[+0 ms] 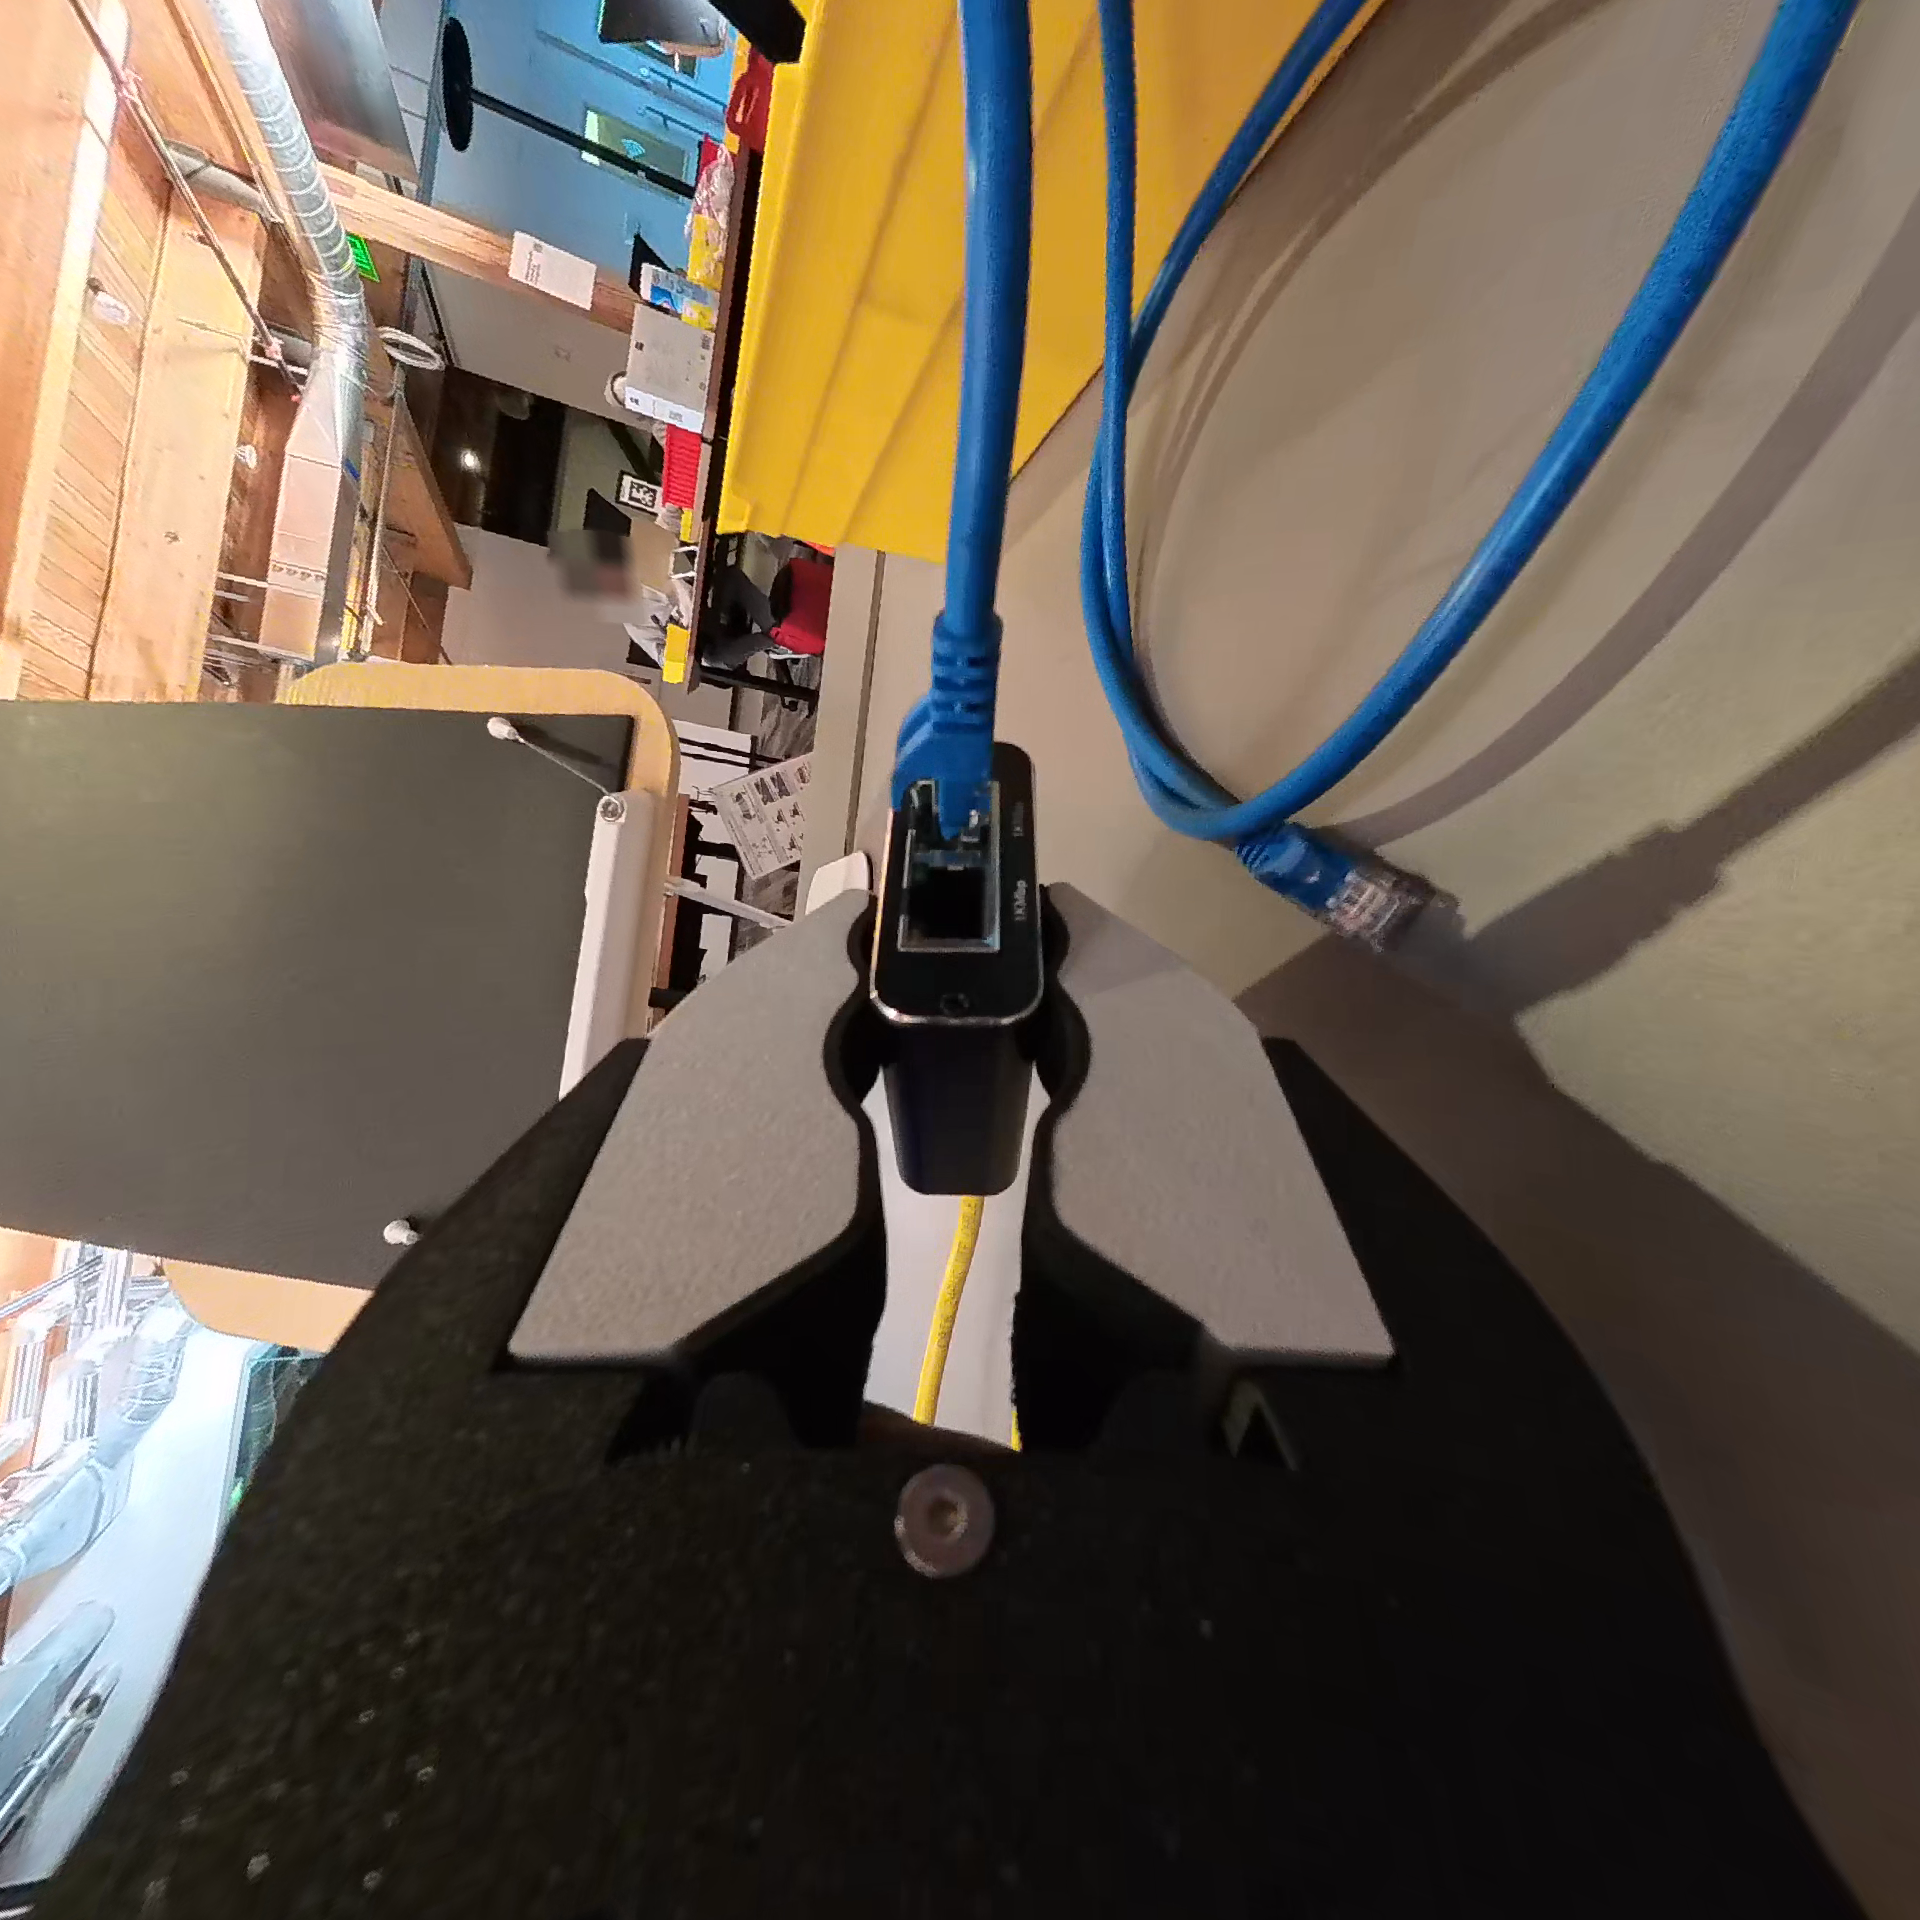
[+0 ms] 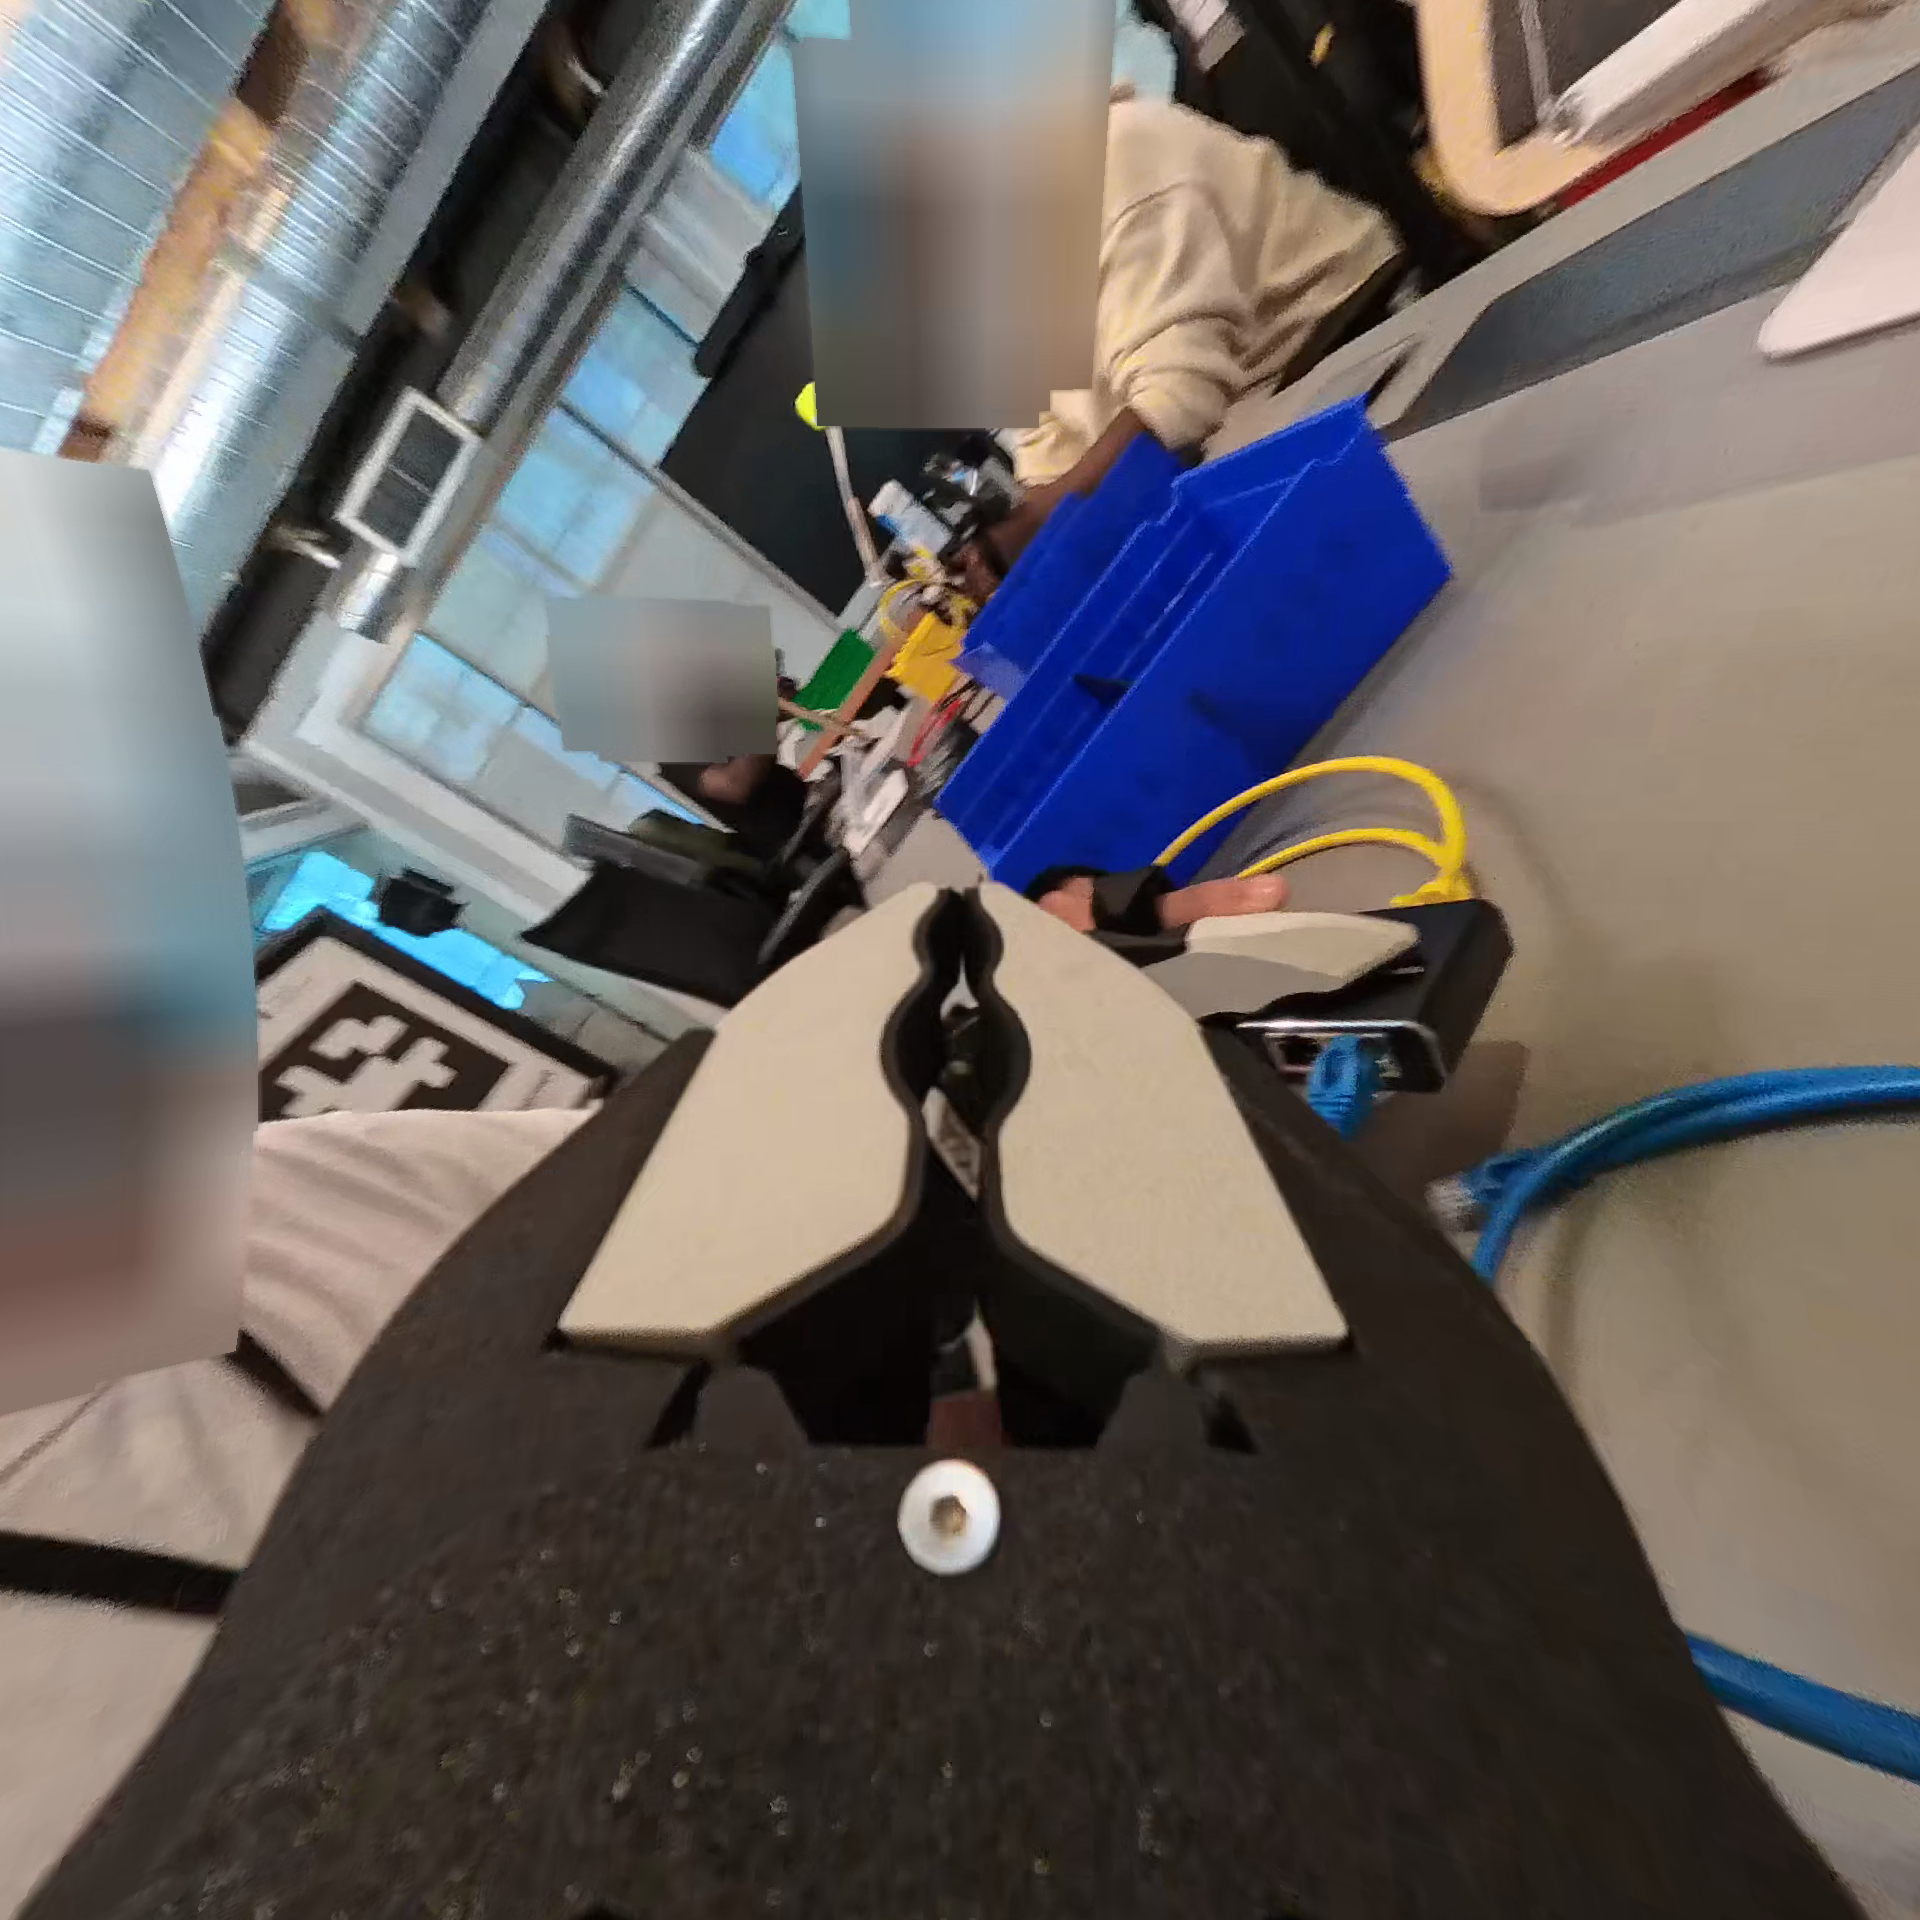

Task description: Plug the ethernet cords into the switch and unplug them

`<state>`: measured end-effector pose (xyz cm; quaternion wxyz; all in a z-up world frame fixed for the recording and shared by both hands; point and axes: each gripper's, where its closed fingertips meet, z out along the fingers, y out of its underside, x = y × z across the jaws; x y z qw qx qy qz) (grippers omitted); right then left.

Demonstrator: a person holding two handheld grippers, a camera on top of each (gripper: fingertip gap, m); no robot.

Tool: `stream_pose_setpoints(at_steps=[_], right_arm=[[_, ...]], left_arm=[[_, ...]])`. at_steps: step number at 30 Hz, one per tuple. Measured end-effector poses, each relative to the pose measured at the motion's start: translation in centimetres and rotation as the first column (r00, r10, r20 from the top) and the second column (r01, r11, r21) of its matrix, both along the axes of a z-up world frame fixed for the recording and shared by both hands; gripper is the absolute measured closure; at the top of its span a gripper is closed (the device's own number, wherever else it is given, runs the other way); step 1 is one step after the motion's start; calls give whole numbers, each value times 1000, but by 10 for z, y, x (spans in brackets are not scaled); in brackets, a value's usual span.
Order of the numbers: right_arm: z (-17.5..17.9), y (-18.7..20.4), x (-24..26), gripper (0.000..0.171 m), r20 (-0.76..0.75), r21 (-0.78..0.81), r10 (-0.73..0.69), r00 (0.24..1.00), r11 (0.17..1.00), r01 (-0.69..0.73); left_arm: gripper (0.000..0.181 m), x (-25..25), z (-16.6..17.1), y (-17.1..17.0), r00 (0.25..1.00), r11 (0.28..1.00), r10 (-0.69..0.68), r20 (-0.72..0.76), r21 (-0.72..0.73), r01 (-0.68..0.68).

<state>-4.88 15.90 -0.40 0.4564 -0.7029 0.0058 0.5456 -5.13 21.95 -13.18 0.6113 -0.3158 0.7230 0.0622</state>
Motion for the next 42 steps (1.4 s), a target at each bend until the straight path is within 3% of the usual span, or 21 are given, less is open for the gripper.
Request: stream_pose_setpoints(at_steps=[12,14,16,17,26,28,30,33,36,39,42], right_arm=[[-17,5,6,169,281,63,-80,956,996,65],[-35,10,13,170,498,88,-138,856,990,109],[-51,17,31,170,760,186,-248,601,969,164],[-53,17,31,170,813,224,-272,515,962,156],[-42,19,19,170,850,400,-405,337,912,88],[-51,19,14,170,856,339,-343,387,937,83],[-70,17,9,170,838,141,-171,518,985,99],[-74,21,10,153,657,-78,-43,753,989,125],[-87,12,-6,141,374,-393,202,905,918,-43],[-78,10,-13,136,78,-493,253,964,850,-184],[-73,7,-22,140,-49,-510,290,956,816,-273]], left_arm=[[155,-1,3,2,1000,1000,10,5,5,-10],[155,-1,3,2,1000,1000,11,4,6,-11],[155,-1,2,2,1000,1000,11,3,5,-11],[155,-1,2,3,1000,1000,12,1,3,-12],[156,-1,2,4,1000,1000,17,10,8,-17],[155,-2,5,5,1000,1000,20,22,17,-20],[155,-2,10,5,999,998,17,44,51,-19],[155,-2,22,0,996,992,-11,91,125,0],[155,-4,35,-5,990,974,-34,136,227,3],[156,-7,45,-7,984,956,-51,170,295,-1],[155,-8,53,-9,979,942,-61,195,336,-9]])
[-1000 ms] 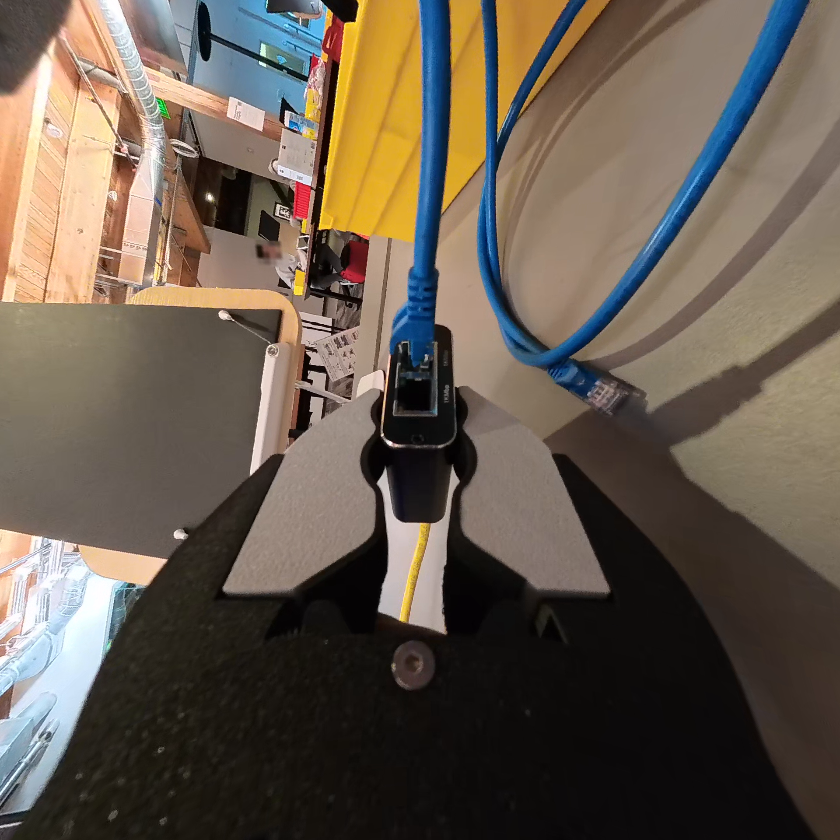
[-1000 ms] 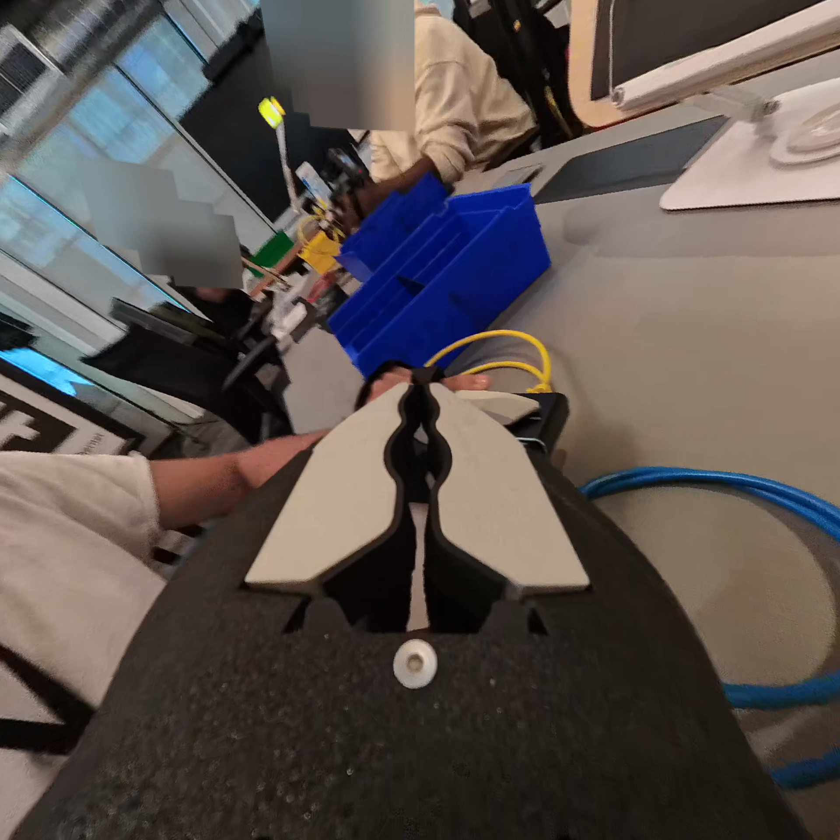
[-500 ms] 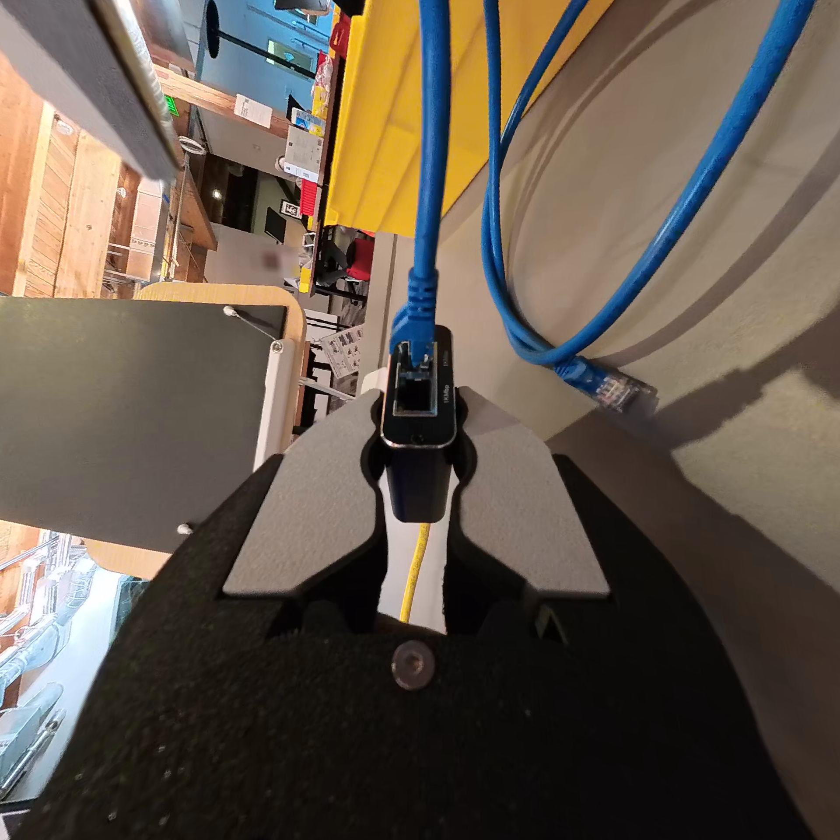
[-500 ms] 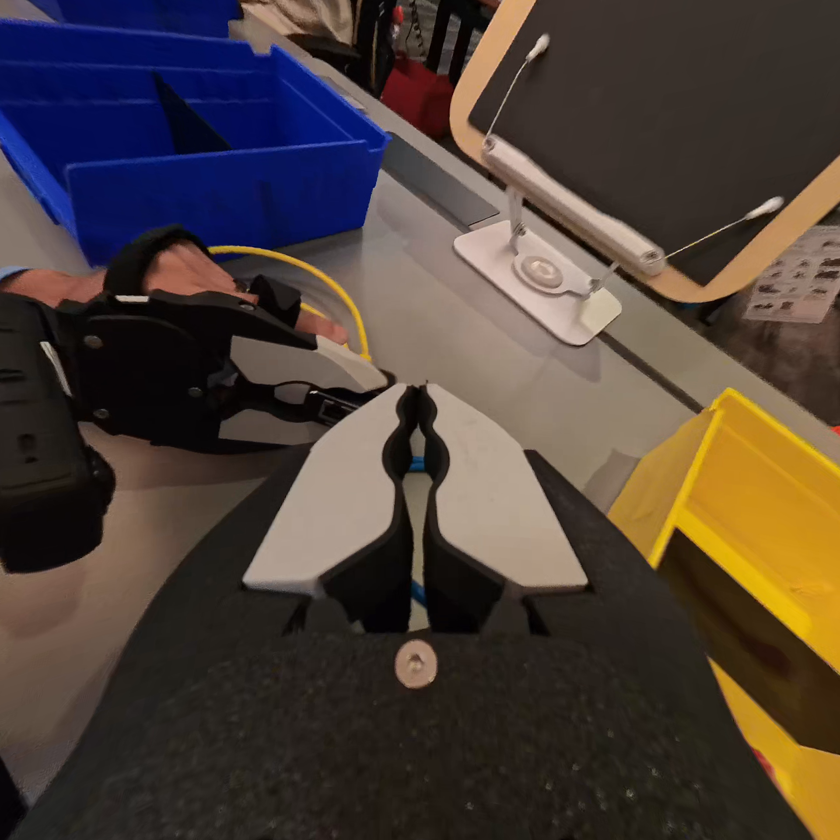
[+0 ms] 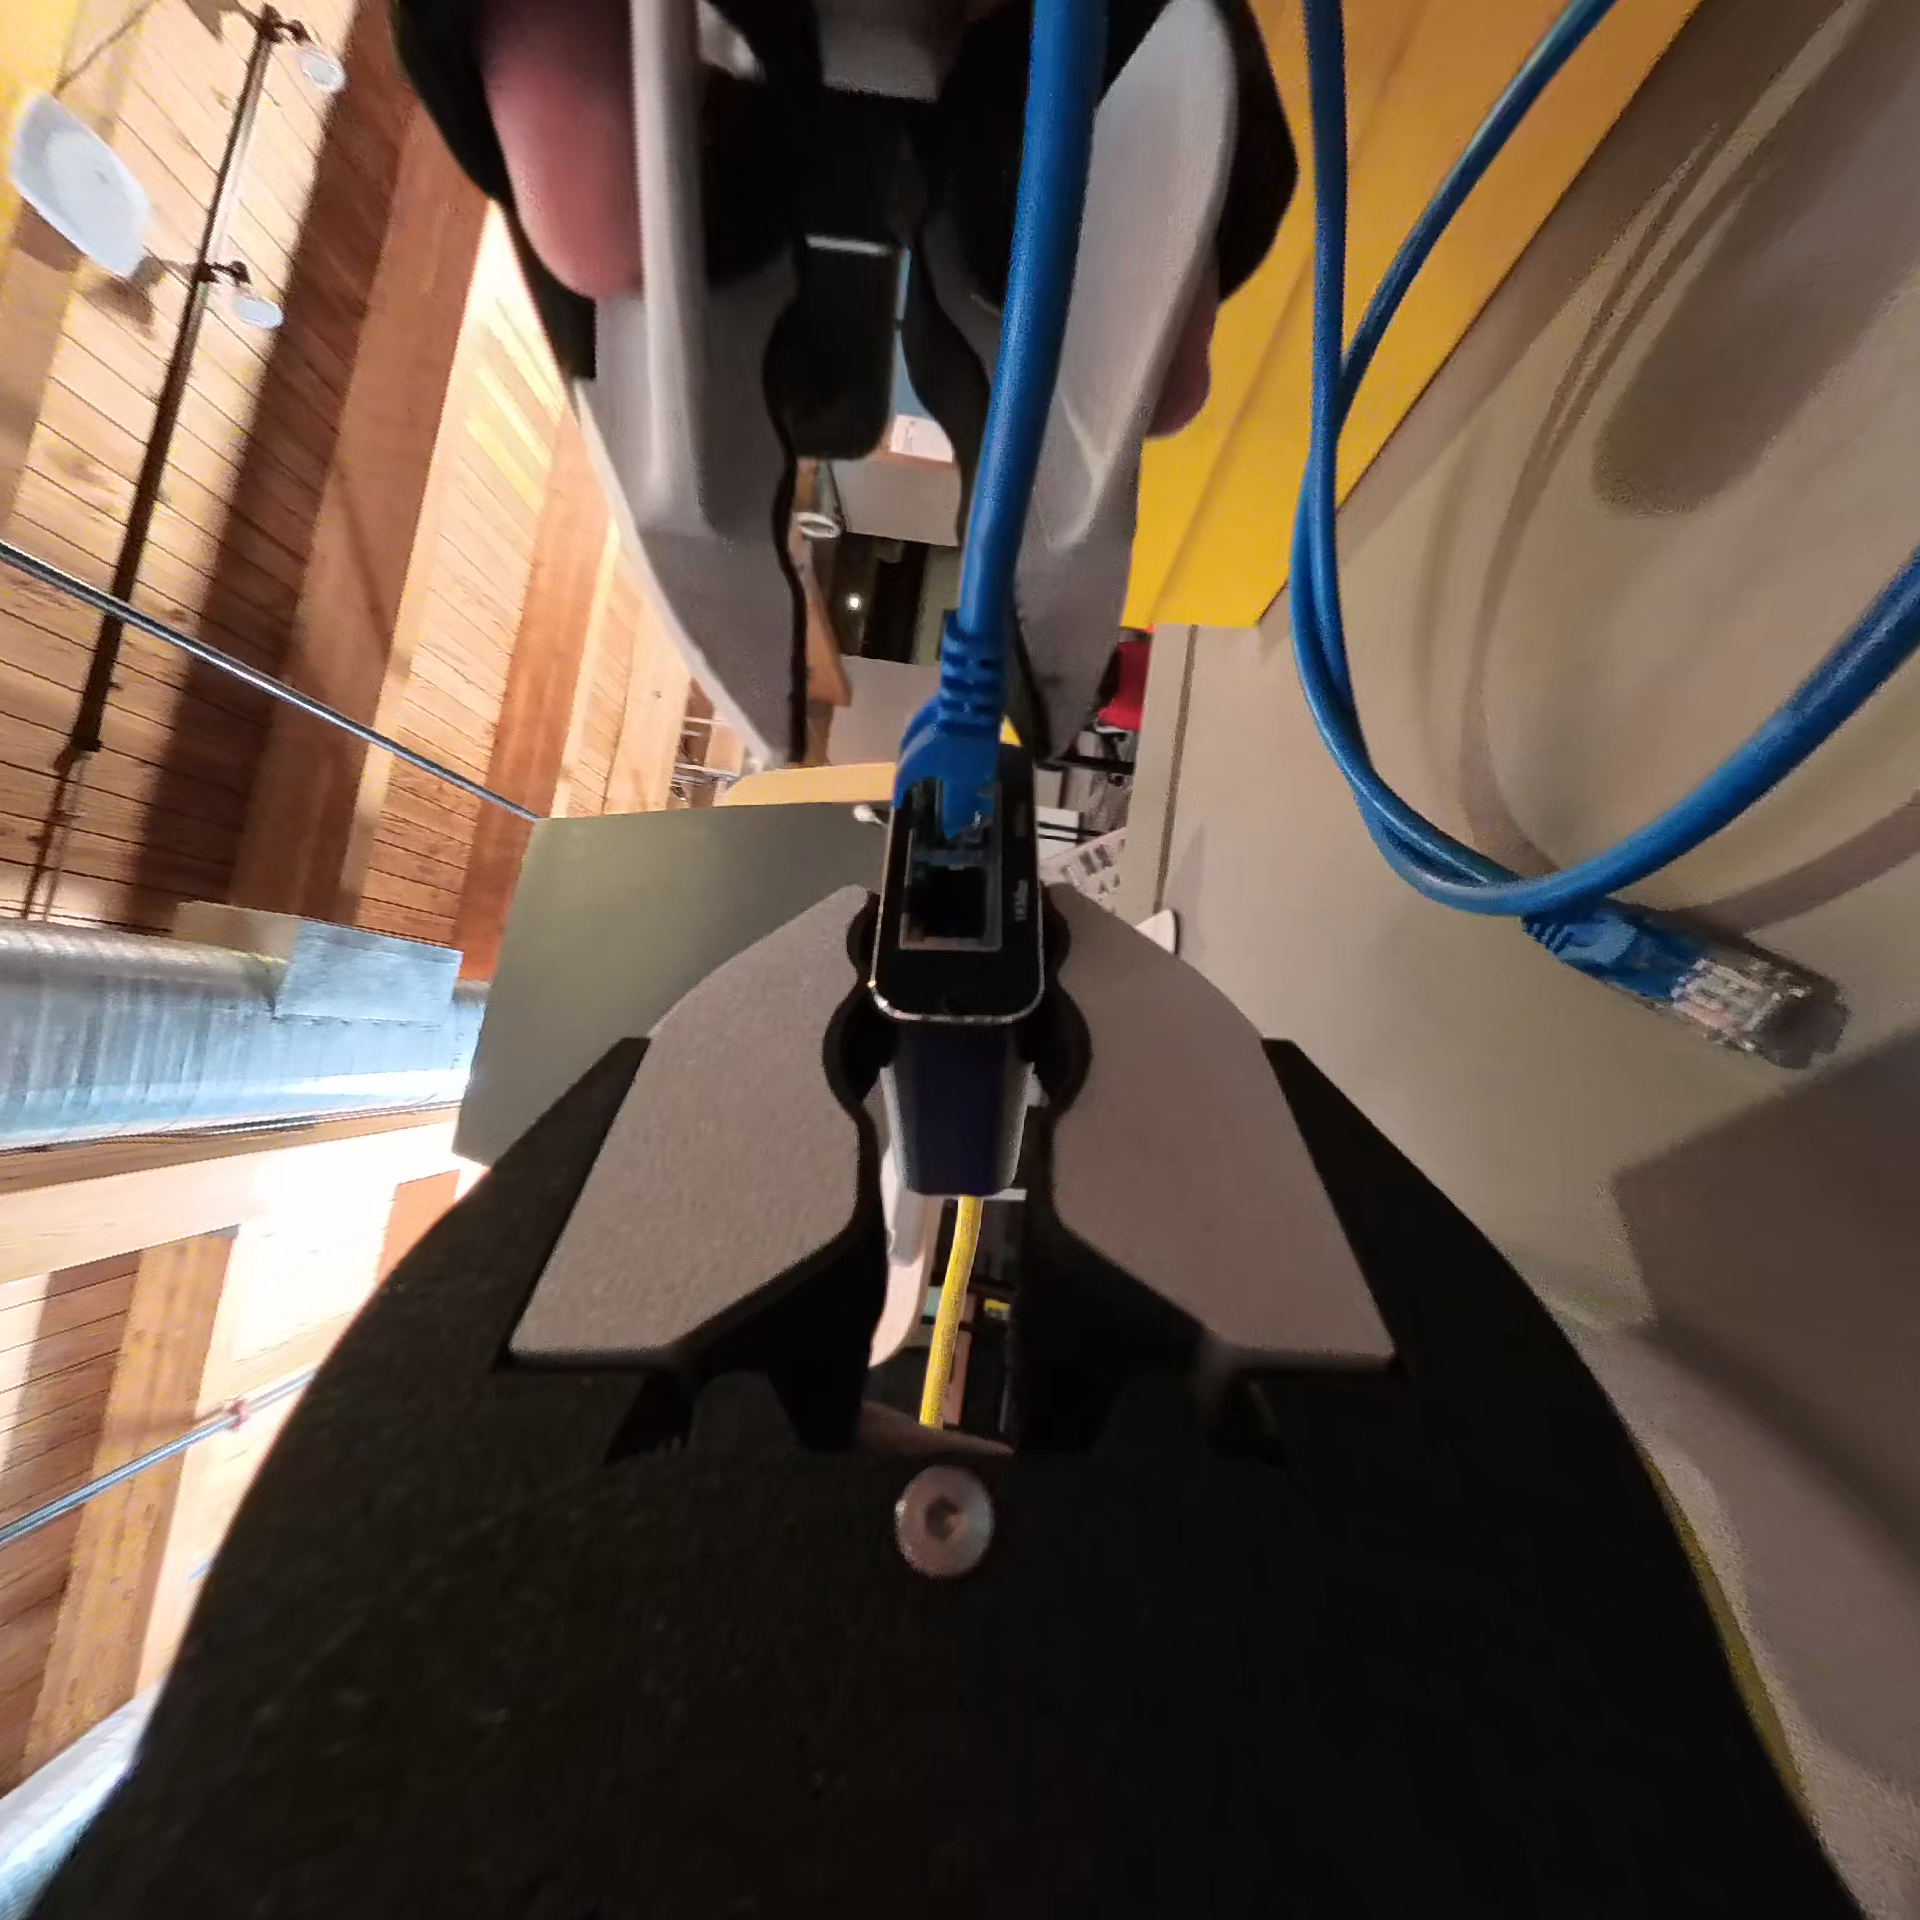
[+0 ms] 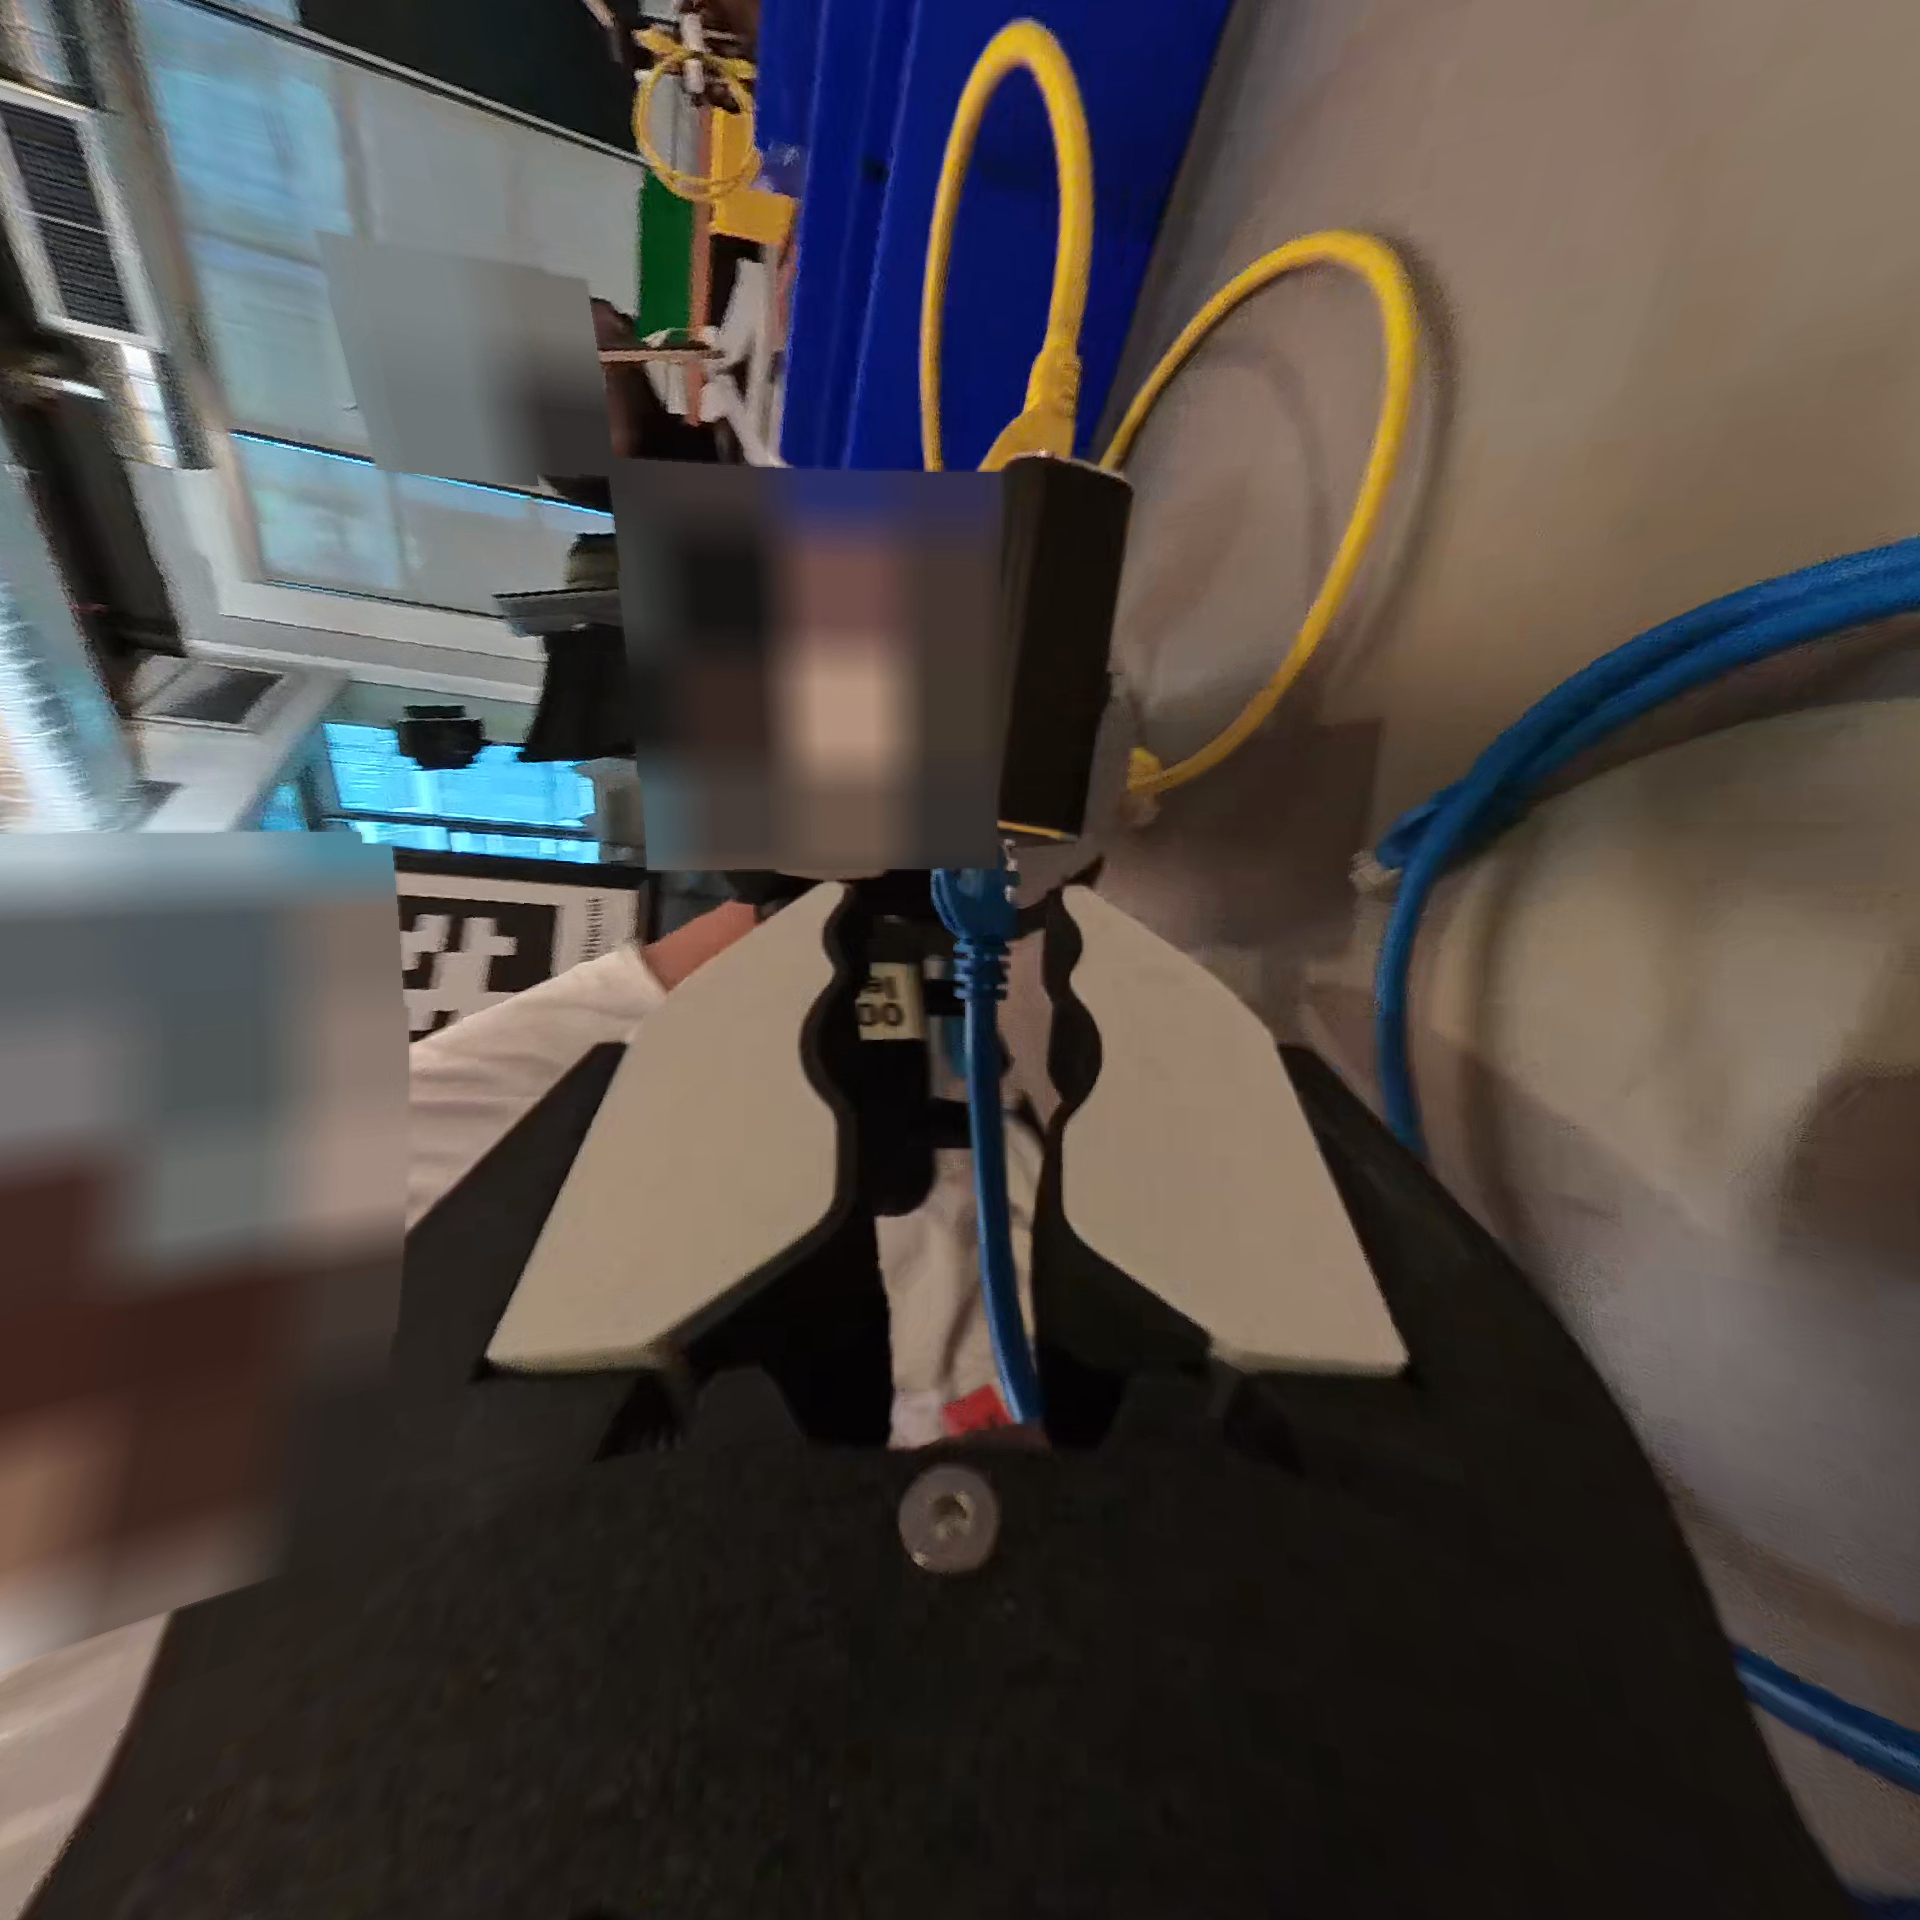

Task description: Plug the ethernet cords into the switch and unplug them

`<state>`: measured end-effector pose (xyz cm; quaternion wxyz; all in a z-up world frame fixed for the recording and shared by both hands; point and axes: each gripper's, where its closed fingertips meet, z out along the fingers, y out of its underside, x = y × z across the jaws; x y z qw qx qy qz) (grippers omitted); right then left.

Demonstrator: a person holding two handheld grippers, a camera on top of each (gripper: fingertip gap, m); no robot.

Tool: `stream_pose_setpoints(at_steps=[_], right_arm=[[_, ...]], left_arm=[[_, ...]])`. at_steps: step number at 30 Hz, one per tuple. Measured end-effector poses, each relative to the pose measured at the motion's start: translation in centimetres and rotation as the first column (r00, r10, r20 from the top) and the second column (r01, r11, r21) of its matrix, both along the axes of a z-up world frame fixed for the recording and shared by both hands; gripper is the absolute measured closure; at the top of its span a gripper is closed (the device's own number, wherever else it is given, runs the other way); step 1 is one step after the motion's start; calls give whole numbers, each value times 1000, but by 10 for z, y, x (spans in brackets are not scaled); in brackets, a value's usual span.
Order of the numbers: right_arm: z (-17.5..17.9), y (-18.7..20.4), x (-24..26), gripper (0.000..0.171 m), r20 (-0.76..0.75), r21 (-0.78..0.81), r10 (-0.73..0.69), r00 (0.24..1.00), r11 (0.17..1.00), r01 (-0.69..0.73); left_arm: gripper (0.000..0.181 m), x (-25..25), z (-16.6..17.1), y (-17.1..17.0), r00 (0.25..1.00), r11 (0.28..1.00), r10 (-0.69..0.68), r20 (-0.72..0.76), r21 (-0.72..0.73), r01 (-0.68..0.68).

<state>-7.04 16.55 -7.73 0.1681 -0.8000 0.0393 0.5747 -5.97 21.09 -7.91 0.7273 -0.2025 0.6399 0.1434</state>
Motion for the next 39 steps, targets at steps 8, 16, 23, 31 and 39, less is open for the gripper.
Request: stream_pose_setpoints(at_steps=[8,16,23,31,39], right_arm=[[-3,6,-6,155,-125,-10,-42,991,999,41],[-9,9,-4,156,-179,15,-69,981,997,73],[-15,7,-5,157,-162,48,-55,985,997,64],[-16,5,-4,157,-152,40,-54,987,997,60],[-17,8,-4,157,-110,56,-40,993,997,46]], left_arm=[[156,-1,2,1,1000,999,16,9,35,-16],[156,0,-4,2,1000,999,27,-8,32,-26],[155,1,-9,6,999,999,26,-26,30,-25],[155,2,-9,7,999,999,28,-39,46,-27],[155,2,-9,7,998,998,42,-39,45,-40]])
